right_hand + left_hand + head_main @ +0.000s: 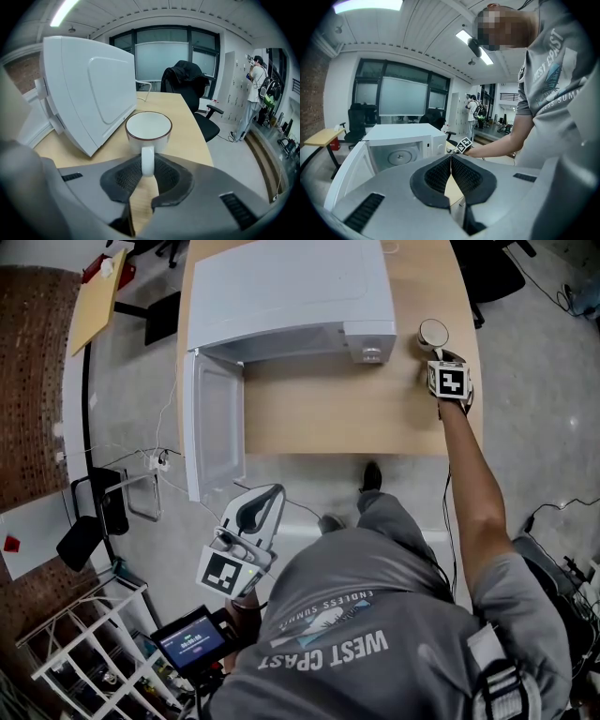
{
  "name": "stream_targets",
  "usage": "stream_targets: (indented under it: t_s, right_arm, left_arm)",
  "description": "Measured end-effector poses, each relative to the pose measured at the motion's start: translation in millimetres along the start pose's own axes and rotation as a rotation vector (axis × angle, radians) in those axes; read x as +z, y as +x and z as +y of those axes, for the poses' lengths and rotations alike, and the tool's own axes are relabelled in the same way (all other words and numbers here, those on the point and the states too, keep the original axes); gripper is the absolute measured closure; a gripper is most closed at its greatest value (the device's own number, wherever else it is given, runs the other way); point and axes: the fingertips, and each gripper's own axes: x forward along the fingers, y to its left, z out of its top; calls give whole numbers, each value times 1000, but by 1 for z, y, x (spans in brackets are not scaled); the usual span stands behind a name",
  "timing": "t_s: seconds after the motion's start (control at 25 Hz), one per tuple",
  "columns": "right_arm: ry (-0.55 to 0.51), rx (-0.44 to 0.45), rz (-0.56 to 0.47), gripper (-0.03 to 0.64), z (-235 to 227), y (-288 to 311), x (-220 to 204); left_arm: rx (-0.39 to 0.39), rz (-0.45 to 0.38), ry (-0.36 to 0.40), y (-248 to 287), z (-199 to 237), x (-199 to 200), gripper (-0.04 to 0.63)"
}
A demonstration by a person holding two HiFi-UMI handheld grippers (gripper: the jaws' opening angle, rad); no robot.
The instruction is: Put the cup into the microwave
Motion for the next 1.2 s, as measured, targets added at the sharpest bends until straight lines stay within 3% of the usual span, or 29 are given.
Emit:
stream_targets:
  t_s: [0.48, 1.2]
  right_arm:
    - [39, 54, -59, 546, 5, -45, -20]
    - [-28, 121, -293, 545, 43, -222, 39]
  left_arm:
    - [-15, -15, 39, -11, -22, -2, 574]
    - [-62, -132, 116, -39, -42, 21, 574]
